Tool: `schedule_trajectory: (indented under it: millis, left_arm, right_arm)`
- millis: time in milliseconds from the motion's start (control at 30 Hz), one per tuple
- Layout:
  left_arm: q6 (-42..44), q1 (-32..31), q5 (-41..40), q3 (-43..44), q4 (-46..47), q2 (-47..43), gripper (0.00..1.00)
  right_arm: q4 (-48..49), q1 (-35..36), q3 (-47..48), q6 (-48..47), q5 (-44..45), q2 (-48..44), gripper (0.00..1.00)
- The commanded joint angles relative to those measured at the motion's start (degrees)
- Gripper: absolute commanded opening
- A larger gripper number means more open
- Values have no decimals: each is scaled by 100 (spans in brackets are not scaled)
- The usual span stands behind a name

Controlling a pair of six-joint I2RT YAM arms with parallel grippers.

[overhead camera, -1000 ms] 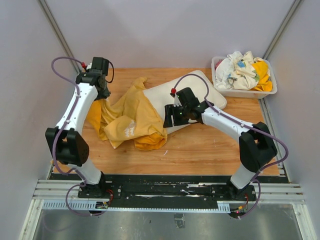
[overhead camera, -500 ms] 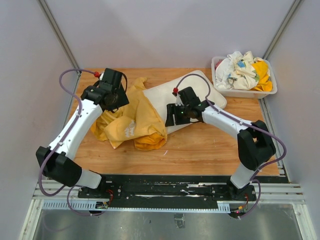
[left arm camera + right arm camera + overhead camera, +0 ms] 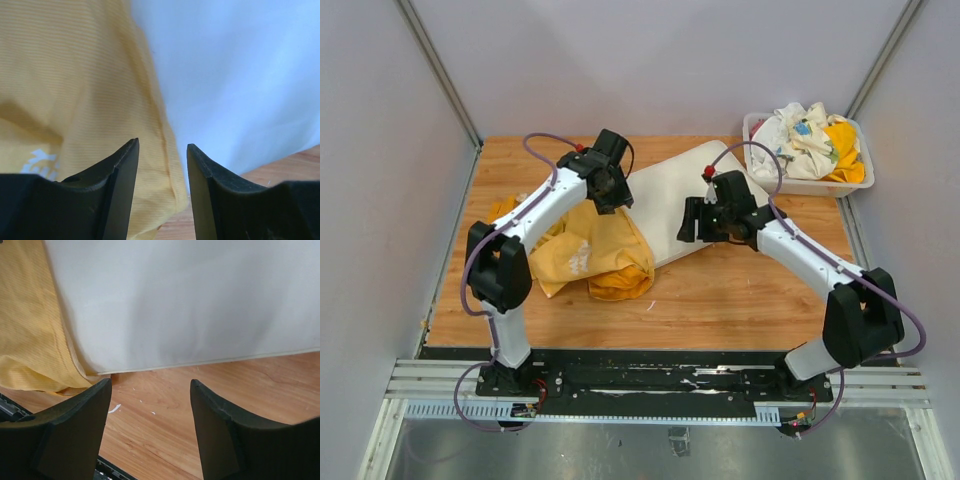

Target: Remove the trousers from the hanger

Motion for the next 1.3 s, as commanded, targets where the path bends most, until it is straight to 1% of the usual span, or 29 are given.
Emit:
schedule_trajectory:
  millis: [0,233,400,433,467,533,600,633,900,967,1100,1267]
  left_arm:
    - [-221,-198,261,550,-259,421,48]
    - [-220,-225,219,533,-287,704,52]
    - [-155,-384,37,708,-495,1053,51]
    - [-139,-423,7,691,-497,1089,46]
    - [-136,-448,8,666,-503,1126,37]
    - [-128,-477,27,570,-462,1155,25]
    - [-115,-503,27,493,-415,1136,6]
    - [-103,-512,17,473,-419,1099,1]
    - [211,-541,-269,244,-549,387,0]
    - [265,-541,-155,101,-492,225,0]
    - [272,-549,63,-203,-275,29,0]
    - [363,-558,154,-278,-235,63,0]
  right_arm:
    - [118,-184,-336,94,170,-286,65]
    - [324,-270,-709,186,136,-576,66]
    - [400,-380,-856,212,123,-703,66]
    - [418,-406,-868,224,109,-708,66]
    - [440,-439,-870,236,97,-717,66]
    - [460,-494,-857,259,93,-720,66]
    - [454,-559,-806,291,131,-723,66]
    - [457,-598,-780,318,155,-723,66]
    - [392,-987,-463,372,511,-358,67]
    - [405,-1147,-402,403,715,-211,69]
    - [511,-1544,-265,487,1041,125,70]
    - [806,-2005,-80,642,1178,541,71]
